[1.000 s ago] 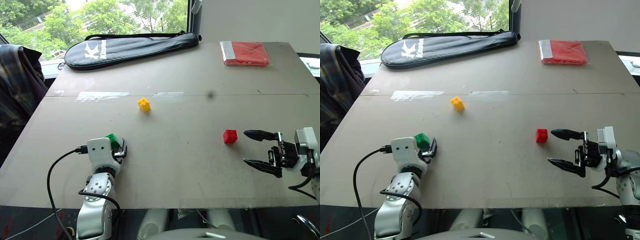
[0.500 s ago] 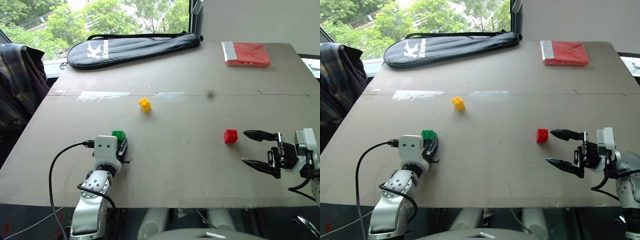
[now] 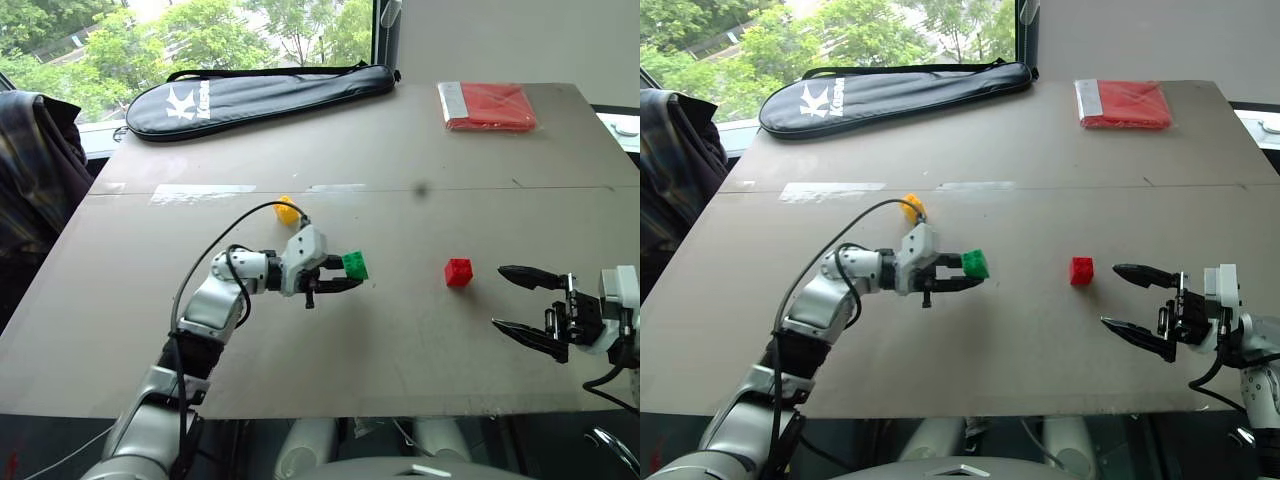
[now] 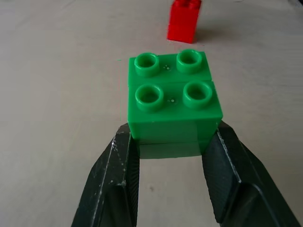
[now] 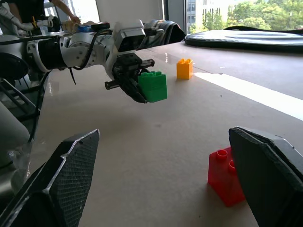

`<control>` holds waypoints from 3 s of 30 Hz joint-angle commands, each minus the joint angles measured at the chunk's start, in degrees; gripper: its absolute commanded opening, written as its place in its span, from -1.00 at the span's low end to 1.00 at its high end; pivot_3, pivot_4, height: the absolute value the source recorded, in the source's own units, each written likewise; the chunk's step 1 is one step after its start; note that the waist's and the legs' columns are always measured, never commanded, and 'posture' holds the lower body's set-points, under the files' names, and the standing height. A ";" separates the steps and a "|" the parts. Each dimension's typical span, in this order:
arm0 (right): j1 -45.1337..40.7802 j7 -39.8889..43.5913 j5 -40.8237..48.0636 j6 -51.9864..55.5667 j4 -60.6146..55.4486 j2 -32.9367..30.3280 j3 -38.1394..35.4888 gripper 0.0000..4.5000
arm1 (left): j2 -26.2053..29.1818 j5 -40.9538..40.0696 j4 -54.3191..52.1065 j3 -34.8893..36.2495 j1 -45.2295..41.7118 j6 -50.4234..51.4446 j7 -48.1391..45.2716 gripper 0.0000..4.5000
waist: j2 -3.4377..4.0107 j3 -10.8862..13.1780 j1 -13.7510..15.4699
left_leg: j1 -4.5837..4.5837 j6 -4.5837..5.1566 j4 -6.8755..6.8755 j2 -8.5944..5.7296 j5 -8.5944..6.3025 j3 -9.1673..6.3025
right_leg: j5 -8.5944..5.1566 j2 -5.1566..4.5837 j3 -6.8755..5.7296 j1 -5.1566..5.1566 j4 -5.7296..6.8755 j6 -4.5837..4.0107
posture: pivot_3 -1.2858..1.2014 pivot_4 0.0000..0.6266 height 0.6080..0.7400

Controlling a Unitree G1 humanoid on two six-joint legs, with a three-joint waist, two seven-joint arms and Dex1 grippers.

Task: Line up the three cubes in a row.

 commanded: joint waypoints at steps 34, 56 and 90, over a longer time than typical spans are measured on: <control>3.59 -3.76 -3.81 -6.60 3.62 0.84 -3.37 1.00 | -18.37 14.47 39.44 -3.84 -21.34 -20.80 -0.65 0.99 | -0.06 0.03 0.02 | 0.02 0.15 0.40 -0.13 -0.06 -0.06 | 0.00 0.08 -0.04 0.04 0.47 0.09 | 0.03 -0.52 0.58; 1.36 -2.34 -4.32 -8.04 6.39 1.52 -2.34 1.00 | -19.84 12.91 19.27 -2.60 -9.18 -9.85 8.42 0.99 | -0.01 0.00 0.12 | 0.02 0.24 0.56 -0.14 -0.11 -0.08 | 0.02 0.05 -0.02 0.08 0.52 0.11 | 0.03 -0.52 0.58; 0.56 -2.05 -5.20 -8.61 6.93 2.19 -1.62 1.00 | -16.34 6.95 12.20 0.92 -8.51 -11.59 4.50 0.99 | -0.01 0.01 -0.12 | -0.02 0.09 0.59 -0.14 -0.03 -0.08 | 0.03 0.04 0.00 0.05 0.50 0.13 | 0.03 -0.52 0.58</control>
